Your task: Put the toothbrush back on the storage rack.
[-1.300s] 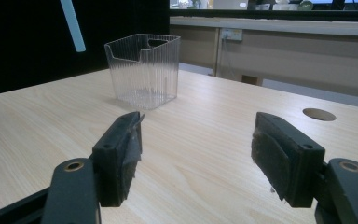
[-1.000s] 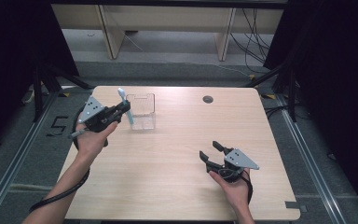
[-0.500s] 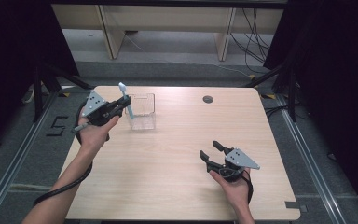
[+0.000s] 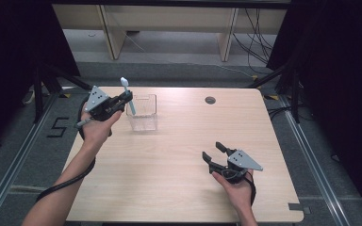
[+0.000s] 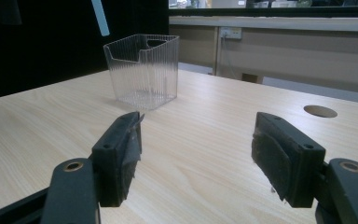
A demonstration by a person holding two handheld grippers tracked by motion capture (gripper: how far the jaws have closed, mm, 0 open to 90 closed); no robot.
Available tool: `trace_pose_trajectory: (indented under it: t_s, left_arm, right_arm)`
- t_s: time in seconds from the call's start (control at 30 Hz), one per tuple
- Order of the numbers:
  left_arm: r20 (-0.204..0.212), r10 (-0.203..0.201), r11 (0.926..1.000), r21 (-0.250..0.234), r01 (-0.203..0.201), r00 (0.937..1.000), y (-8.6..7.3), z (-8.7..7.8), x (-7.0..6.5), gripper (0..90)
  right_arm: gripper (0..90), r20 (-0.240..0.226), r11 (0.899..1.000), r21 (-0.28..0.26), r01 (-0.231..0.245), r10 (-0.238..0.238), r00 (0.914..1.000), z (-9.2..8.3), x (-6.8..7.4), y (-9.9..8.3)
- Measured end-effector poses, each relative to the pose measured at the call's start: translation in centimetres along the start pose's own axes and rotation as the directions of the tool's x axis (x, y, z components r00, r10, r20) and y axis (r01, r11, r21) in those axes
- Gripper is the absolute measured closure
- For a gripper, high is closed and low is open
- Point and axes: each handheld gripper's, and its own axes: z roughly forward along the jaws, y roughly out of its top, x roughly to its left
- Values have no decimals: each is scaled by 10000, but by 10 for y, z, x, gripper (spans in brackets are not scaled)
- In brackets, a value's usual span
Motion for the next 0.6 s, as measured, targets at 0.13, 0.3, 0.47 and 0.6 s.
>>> trace_pose_trajectory:
  t_s: [0.13,0.3,0.47,0.6]
  left_arm:
    - [-37,22,10000,3,-22,10000,1,3,2,836]
    - [-101,51,10000,-12,-51,9999,2,7,5,836]
    - [-178,25,10000,15,-25,9998,1,11,8,836]
    - [-227,-14,10000,43,14,9997,2,13,11,836]
  right_arm:
    - [341,19,10000,-57,-20,20,10000,0,0,0]
    - [341,21,9999,-145,-11,11,10000,1,0,0]
    - [341,-36,9998,-183,-40,39,10000,2,0,0]
    - [341,-9,9998,-183,6,-6,10000,1,-1,0]
